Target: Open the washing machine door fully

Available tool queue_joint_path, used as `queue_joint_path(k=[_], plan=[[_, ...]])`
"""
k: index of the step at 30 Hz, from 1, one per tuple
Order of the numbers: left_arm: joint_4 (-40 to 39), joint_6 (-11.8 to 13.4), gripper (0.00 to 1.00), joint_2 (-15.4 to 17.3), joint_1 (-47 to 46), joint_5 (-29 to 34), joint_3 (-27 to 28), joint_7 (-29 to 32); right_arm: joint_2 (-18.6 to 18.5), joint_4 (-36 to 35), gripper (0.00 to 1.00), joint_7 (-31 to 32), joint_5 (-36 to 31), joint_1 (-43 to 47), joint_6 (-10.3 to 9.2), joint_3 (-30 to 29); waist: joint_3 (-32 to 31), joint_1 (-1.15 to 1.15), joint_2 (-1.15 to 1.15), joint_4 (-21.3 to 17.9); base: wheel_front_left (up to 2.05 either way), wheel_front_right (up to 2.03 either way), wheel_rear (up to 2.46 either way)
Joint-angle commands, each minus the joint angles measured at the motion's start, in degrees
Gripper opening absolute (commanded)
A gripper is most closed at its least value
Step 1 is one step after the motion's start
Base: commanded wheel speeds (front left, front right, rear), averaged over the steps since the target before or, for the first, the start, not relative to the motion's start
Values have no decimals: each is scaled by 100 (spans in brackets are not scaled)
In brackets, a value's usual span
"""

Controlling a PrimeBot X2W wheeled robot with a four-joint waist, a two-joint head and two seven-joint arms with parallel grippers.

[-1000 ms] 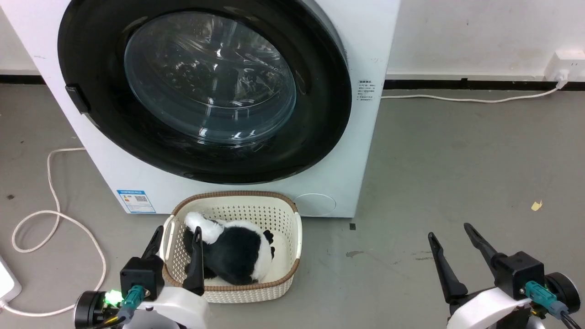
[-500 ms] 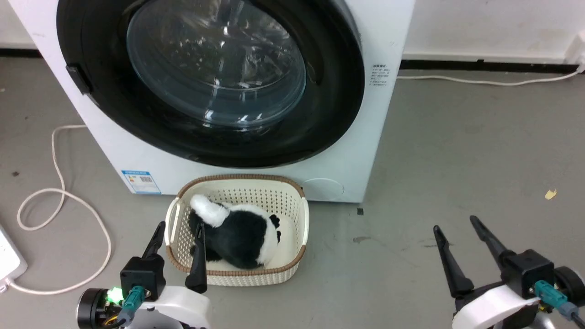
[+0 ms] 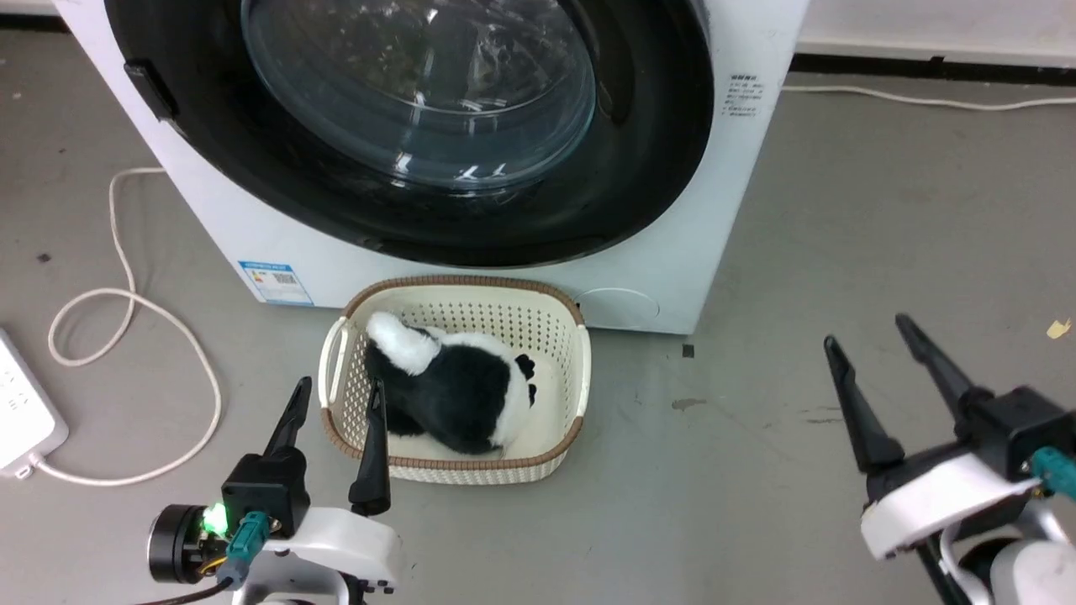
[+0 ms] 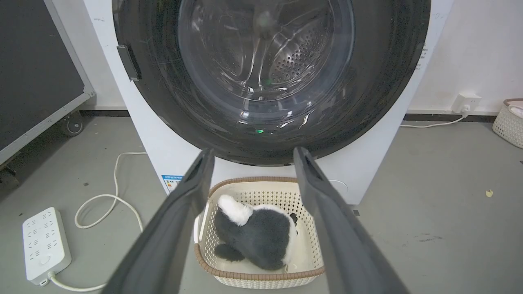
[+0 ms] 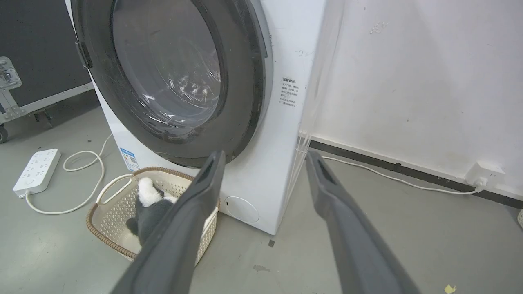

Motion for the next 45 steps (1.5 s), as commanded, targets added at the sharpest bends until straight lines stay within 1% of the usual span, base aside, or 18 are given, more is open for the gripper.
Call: queue_joint_path(k=[1,2,4,5,10,17,21,27,37,42,43,44,45], plan=[[-38,21,100,3,-94,-37,-41,-78,-87,-71,100,41,83,-187,-4,29,57,-1,0,39,0,0,0],[-42,26,100,3,-105,-43,-50,-91,-111,-80,100,62,123,-250,-4,41,81,-1,0,54,0,0,0],[-51,39,100,3,-128,-57,-70,-115,-147,-92,24,104,216,-381,-4,44,131,-1,0,86,0,0,0],[-56,45,100,3,-142,-66,-82,-127,-161,-97,0,125,266,-448,-4,38,157,-1,0,104,0,0,0],[-89,81,100,3,-221,-109,-141,-186,-203,-89,0,273,626,-793,-4,-32,295,-1,0,200,0,0,0],[-137,134,100,3,-336,-179,-231,-270,-124,45,0,624,1263,-1455,-5,-292,568,-1,0,333,0,0,0],[-144,160,100,4,-396,-208,-274,-318,125,269,0,923,1888,-1891,-5,-582,686,-1,0,415,0,0,0],[-180,210,100,4,-503,-275,-354,-390,281,564,0,1443,2519,-2551,-6,-911,876,-1,0,545,0,0,0],[-211,311,100,4,-590,-364,-501,-510,497,1539,0,2631,3379,-3782,-6,-1587,1228,-1,0,741,0,0,0],[-217,336,100,4,-656,-406,-559,-569,539,2160,0,3162,3535,-4436,-7,-1970,1372,-1,0,848,0,0,0],[-220,346,100,4,-671,-417,-574,-581,547,2303,0,3272,3561,-4569,-7,-2057,1400,-1,0,869,0,0,0],[-234,389,100,5,-734,-467,-667,-641,571,2952,0,3699,3588,-5279,-7,-2501,1546,-1,0,983,0,0,0],[-238,399,100,5,-746,-478,-685,-653,573,3075,0,3784,3574,-5424,-7,-2590,1577,-1,0,1007,0,0,0]])
